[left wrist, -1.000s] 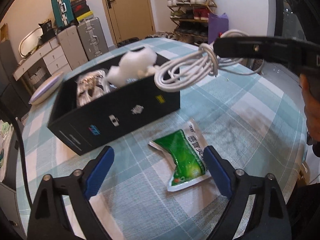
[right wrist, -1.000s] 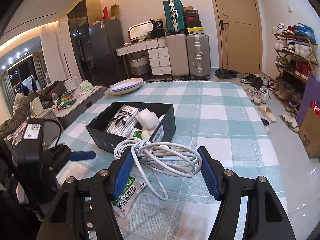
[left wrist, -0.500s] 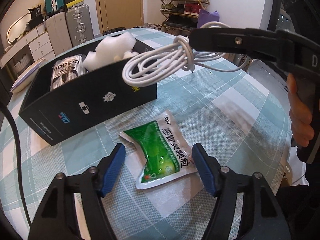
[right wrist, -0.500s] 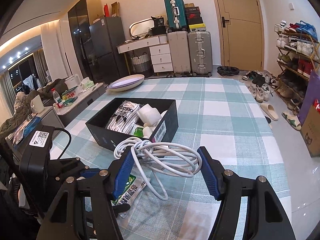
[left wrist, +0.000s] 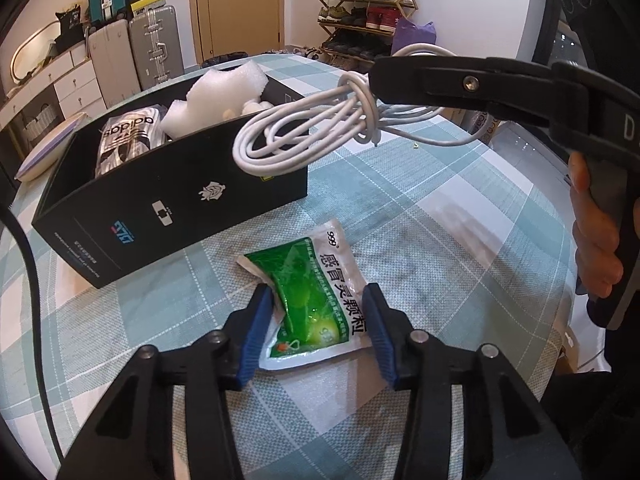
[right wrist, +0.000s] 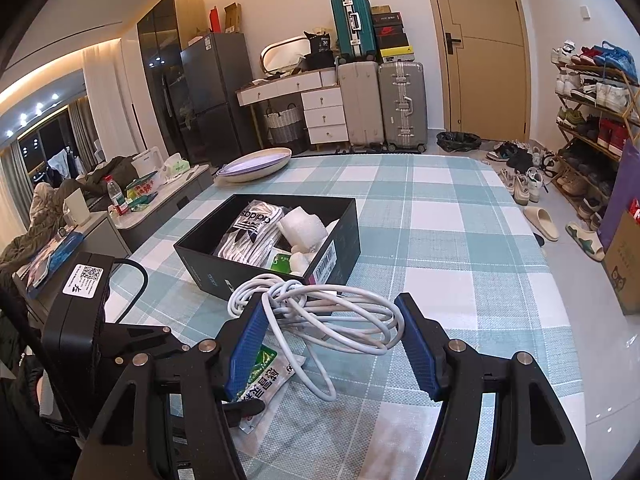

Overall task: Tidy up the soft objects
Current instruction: 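Grasp the green printed packet with the left gripper while the right gripper holds the cable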

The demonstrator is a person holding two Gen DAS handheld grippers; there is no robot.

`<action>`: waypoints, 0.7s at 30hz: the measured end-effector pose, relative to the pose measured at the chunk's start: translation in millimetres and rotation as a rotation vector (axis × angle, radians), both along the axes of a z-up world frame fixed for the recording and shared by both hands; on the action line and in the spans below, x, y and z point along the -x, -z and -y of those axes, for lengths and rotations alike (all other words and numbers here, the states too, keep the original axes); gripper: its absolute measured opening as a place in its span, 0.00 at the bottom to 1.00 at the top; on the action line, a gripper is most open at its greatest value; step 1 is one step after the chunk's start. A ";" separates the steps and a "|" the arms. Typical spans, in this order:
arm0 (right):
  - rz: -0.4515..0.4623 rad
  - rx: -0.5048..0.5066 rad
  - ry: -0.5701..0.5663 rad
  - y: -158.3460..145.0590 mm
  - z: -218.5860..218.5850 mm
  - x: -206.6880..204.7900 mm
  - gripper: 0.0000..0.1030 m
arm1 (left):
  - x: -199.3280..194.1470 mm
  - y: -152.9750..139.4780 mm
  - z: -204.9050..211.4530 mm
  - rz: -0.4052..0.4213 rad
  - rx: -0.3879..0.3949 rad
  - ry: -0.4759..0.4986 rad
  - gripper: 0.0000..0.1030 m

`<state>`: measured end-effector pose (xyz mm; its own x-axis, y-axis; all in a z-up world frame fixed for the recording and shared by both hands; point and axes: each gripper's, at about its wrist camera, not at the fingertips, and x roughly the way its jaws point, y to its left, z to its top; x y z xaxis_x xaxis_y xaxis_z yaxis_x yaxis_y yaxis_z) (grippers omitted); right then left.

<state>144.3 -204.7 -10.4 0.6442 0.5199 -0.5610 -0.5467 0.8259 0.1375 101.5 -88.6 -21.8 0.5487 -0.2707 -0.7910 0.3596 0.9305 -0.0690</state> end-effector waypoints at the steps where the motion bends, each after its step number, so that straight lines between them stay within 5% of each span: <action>1: -0.001 0.000 0.001 -0.1 -0.1 -0.1 0.63 | -1.6 -0.6 -1.0 -0.008 0.010 0.002 0.58; 4: 0.001 0.000 0.002 0.0 -0.7 0.8 0.63 | 0.3 -0.6 3.4 0.003 -0.010 0.001 0.83; 8: -0.001 0.002 0.001 0.7 -0.8 0.5 0.63 | 1.9 3.4 9.0 0.009 -0.047 0.000 0.83; 13: -0.004 0.000 -0.002 -1.1 -0.3 0.4 0.63 | 1.2 3.2 6.7 0.024 -0.056 -0.014 0.54; 21: 0.000 -0.006 -0.006 -2.2 -0.4 0.8 0.63 | 2.1 -3.4 -11.8 0.019 -0.019 -0.004 0.32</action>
